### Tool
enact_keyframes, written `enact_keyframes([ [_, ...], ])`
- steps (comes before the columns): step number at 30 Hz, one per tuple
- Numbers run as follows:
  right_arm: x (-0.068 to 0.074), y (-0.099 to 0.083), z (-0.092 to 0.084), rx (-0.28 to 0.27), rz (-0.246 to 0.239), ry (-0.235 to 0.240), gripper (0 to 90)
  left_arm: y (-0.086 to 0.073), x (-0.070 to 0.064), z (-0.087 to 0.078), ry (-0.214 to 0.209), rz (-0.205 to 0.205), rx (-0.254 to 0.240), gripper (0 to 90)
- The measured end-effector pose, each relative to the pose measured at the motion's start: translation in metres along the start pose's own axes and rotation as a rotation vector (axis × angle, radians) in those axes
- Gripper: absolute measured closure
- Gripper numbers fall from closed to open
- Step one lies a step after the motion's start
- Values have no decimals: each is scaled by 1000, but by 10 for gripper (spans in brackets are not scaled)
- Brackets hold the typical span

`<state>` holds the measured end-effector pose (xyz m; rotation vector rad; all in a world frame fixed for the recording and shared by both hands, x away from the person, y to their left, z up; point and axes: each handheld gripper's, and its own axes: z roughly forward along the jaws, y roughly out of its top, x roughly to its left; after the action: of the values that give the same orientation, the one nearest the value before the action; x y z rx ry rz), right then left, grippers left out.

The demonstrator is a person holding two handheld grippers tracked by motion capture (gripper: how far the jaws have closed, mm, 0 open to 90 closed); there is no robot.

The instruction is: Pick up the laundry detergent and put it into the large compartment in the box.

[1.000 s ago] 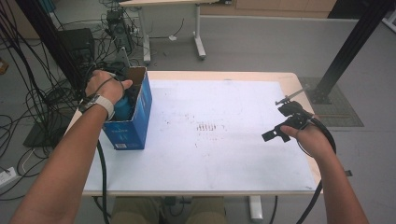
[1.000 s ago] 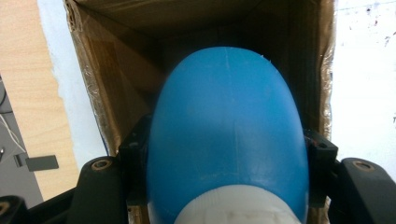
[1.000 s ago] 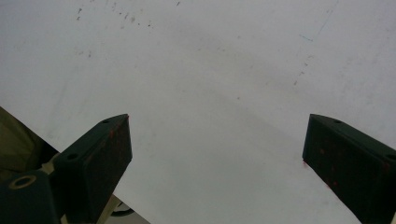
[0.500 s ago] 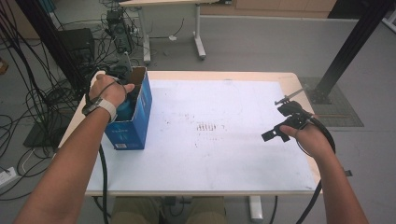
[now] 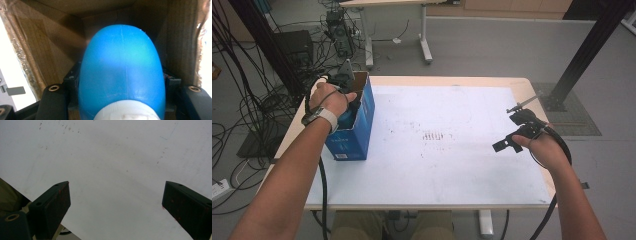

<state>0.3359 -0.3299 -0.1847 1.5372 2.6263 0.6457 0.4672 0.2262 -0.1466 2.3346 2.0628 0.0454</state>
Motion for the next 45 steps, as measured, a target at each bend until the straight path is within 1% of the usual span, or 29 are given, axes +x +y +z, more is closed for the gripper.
enact_keyframes([
  [16, 1, 1, -1, 0, -3, -2, 80, -1, 2, 0, -4, -3, 0, 375],
  [28, 2, 2, -2, 2, -3, -4, 80, -1, 2, 0, -2, 0, -3, 375],
  [32, 2, 2, -2, 1, -3, -4, 80, -3, 3, 1, -4, -3, -12, 375],
  [45, 3, 2, -3, 2, -3, -5, 80, -2, 2, 0, -5, -2, -4, 375],
])
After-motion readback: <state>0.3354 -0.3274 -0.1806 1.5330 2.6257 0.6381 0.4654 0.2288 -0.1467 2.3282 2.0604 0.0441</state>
